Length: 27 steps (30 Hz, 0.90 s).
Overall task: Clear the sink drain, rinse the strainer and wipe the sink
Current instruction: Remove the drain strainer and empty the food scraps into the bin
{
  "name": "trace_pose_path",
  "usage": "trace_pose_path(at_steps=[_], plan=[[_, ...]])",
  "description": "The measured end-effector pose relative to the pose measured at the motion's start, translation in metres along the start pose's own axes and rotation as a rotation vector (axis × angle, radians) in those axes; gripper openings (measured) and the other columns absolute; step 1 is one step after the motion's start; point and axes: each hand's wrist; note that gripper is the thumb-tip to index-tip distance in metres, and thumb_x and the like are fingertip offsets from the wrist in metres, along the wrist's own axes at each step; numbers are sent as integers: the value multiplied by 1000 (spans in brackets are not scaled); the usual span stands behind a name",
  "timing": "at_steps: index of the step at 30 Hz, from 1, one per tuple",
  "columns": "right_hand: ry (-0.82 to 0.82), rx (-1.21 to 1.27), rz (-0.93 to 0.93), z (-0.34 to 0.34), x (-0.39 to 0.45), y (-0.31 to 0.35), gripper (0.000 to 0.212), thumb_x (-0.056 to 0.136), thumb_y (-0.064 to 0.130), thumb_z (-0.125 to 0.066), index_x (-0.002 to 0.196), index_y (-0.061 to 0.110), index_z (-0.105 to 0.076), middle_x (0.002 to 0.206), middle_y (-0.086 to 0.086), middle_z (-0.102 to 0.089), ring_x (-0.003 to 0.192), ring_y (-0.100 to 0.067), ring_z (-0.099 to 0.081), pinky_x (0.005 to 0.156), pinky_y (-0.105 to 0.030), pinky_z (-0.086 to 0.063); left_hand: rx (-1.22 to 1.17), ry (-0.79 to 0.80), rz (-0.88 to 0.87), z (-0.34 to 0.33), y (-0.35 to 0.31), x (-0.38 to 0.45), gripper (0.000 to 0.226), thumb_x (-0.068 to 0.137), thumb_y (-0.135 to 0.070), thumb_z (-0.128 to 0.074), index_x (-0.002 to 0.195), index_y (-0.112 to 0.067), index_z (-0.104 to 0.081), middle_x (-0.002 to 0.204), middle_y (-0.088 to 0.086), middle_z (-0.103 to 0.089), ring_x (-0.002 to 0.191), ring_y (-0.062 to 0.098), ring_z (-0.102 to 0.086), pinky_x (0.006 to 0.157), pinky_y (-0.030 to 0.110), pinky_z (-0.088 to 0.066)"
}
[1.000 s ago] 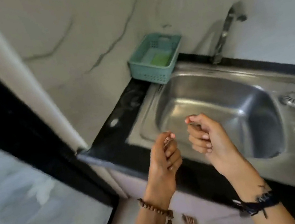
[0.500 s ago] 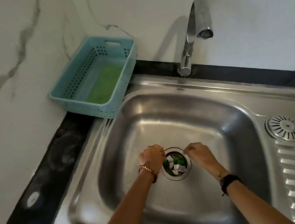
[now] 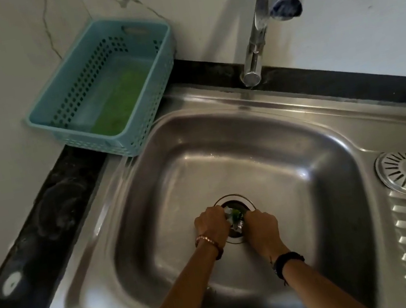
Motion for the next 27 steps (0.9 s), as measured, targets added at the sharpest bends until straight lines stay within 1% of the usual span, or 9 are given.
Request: trace_pose_path(at_steps=[3,6,9,13,16,20,23,25,27], plan=[[-5,121,-61,8,-8,-2,22,93,14,-43,102,9,-63,107,-9,-68,97,-25,-65,75,-28,-48,-64,-4,45,9,5,-8,25,87,-24,-53,107,-10,-61,113,12,-65,103,29,-62,84,34,-47],[-29,343,-113,29,-20,-5,23,90,27,-53,101,11,-66,100,-7,-70,86,-20,-65,65,-25,-47,-159,15,98,23,7,-22,27,85,-27,-57,107,-11,-62,112,10,-66,102,27,-62,87,34,-48],[-88,537,-113,55,-40,-4,23,87,35,-60,95,15,-68,84,-1,-69,67,-11,-57,51,-21,-36,-273,1,106,40,12,-48,25,86,-29,-56,103,-12,-64,108,7,-68,98,23,-63,85,32,-49],[-179,833,-61,84,-76,14,13,83,29,-65,78,17,-67,65,5,-63,61,-7,-58,50,-14,-39,-425,-125,65,63,32,-106,16,87,-34,-54,95,-23,-62,102,2,-67,93,21,-61,73,27,-42],[-196,1095,38,97,-113,50,14,82,19,-68,70,13,-66,47,10,-56,43,4,-49,44,-4,-35,-578,-260,56,75,63,-162,13,87,-36,-56,89,-24,-61,93,1,-68,89,23,-61,73,31,-44],[-70,1196,281,101,-183,120,21,85,17,-66,64,16,-60,41,11,-50,39,2,-42,43,-5,-30,-715,-425,87,76,128,-255,11,88,-35,-56,90,-25,-61,76,-6,-61,82,22,-63,74,34,-47],[106,1173,459,79,-248,178,19,85,17,-64,67,16,-61,43,8,-52,36,2,-42,38,-5,-30,-788,-561,164,54,193,-331,8,89,-29,-55,82,-27,-60,62,-13,-55,67,16,-55,64,28,-42],[243,1119,556,54,-284,208,16,86,18,-64,71,16,-62,44,8,-53,35,2,-42,37,-5,-30,-849,-609,251,30,231,-374,9,89,-27,-54,80,-27,-57,65,-7,-58,63,18,-51,62,31,-41],[374,1009,636,19,-312,239,15,87,20,-63,72,16,-62,44,9,-55,35,3,-42,38,-5,-31,-912,-649,375,-2,270,-415,10,90,-25,-54,80,-27,-55,71,2,-64,66,22,-53,66,36,-45]])
Point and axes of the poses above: each hand's wrist, its own x-axis towards the middle knuckle, its own z-axis out of the back of the hand, y = z × x
